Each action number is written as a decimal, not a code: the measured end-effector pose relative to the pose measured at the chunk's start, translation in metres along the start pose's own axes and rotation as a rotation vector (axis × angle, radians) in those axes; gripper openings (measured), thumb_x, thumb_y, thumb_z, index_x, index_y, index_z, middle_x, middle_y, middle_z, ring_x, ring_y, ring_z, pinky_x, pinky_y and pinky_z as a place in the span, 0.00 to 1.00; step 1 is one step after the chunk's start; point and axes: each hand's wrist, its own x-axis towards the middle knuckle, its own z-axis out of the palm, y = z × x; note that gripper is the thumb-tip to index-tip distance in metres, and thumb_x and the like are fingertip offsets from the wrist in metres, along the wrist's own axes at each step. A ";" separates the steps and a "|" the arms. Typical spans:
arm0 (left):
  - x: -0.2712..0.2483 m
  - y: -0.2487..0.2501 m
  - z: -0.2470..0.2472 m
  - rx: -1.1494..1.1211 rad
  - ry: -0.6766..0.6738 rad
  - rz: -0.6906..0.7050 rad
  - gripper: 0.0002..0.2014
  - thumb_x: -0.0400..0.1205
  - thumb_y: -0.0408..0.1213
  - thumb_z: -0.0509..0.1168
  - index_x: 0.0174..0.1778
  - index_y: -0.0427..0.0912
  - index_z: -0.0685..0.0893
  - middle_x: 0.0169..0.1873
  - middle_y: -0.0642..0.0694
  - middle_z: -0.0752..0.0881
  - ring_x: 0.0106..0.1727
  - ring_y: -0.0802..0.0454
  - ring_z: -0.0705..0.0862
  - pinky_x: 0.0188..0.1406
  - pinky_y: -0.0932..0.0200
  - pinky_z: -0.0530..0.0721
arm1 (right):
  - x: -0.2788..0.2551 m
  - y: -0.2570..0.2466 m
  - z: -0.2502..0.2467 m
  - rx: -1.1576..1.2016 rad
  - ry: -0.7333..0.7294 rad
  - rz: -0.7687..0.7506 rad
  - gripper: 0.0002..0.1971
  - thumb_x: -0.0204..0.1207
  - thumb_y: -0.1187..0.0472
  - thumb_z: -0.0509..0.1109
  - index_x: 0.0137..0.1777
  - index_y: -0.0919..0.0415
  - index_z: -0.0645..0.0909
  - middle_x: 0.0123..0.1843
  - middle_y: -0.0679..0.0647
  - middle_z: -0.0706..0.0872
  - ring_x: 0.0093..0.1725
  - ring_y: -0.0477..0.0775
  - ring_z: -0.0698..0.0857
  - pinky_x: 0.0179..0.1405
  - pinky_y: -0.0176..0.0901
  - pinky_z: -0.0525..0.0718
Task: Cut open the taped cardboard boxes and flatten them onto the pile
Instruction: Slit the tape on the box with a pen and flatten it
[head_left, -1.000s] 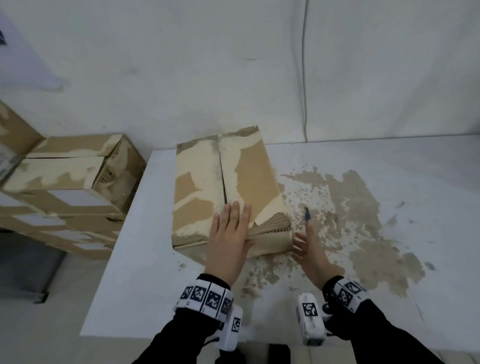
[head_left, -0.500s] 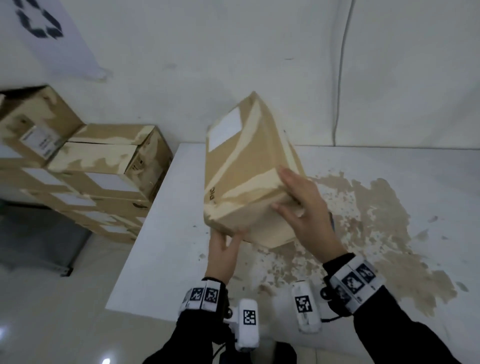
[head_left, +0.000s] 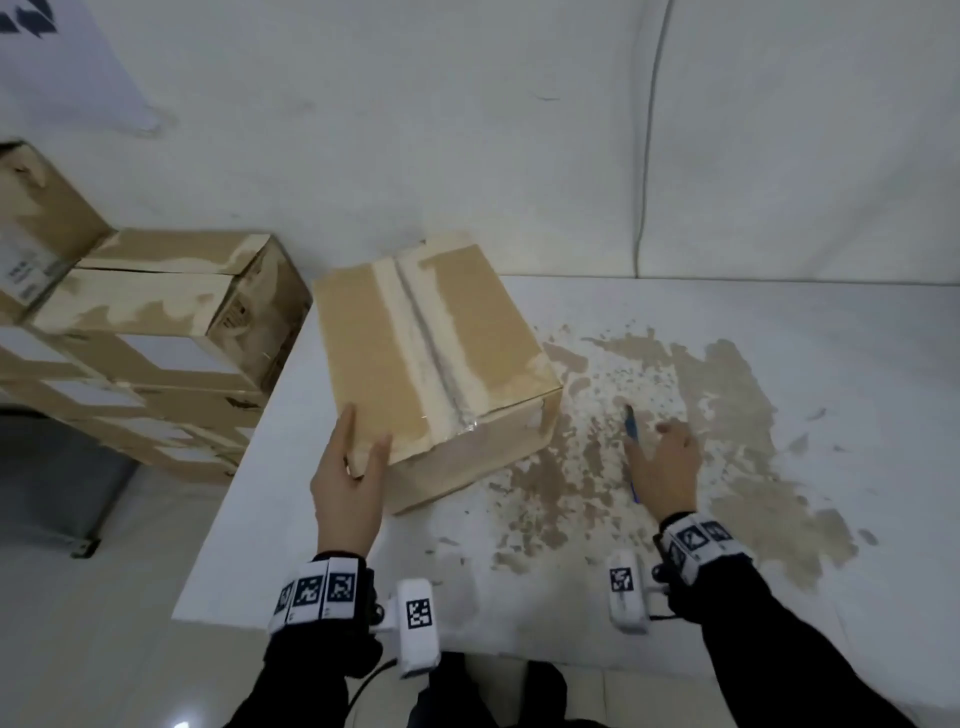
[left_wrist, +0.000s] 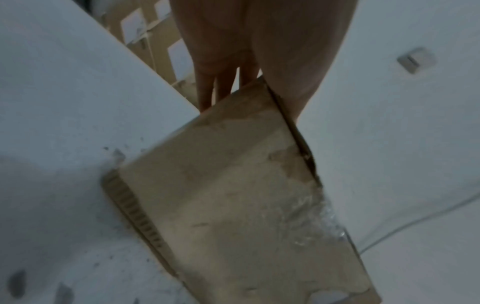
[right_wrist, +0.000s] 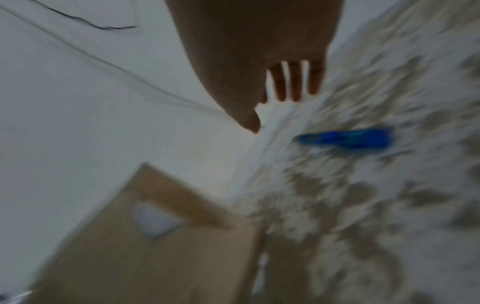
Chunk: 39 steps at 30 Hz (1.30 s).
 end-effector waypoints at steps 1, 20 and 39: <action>0.000 -0.002 0.002 -0.003 0.002 0.014 0.28 0.83 0.45 0.65 0.80 0.48 0.68 0.75 0.49 0.73 0.74 0.54 0.72 0.70 0.58 0.71 | 0.009 0.018 0.004 -0.119 -0.086 0.117 0.25 0.79 0.53 0.67 0.67 0.72 0.71 0.66 0.70 0.74 0.65 0.68 0.74 0.61 0.54 0.74; 0.142 0.002 -0.039 0.621 -0.391 0.643 0.39 0.78 0.66 0.47 0.76 0.40 0.70 0.80 0.41 0.65 0.82 0.45 0.59 0.81 0.47 0.53 | 0.008 -0.255 0.011 -0.062 -0.271 -0.443 0.13 0.84 0.64 0.55 0.65 0.63 0.75 0.47 0.66 0.85 0.41 0.62 0.81 0.37 0.48 0.75; 0.164 -0.026 -0.022 0.619 -0.491 0.768 0.45 0.80 0.67 0.28 0.83 0.38 0.58 0.83 0.42 0.54 0.84 0.49 0.45 0.82 0.52 0.38 | 0.021 -0.360 0.106 -0.671 -0.276 -0.506 0.10 0.83 0.71 0.52 0.57 0.66 0.73 0.57 0.68 0.80 0.40 0.58 0.71 0.36 0.45 0.65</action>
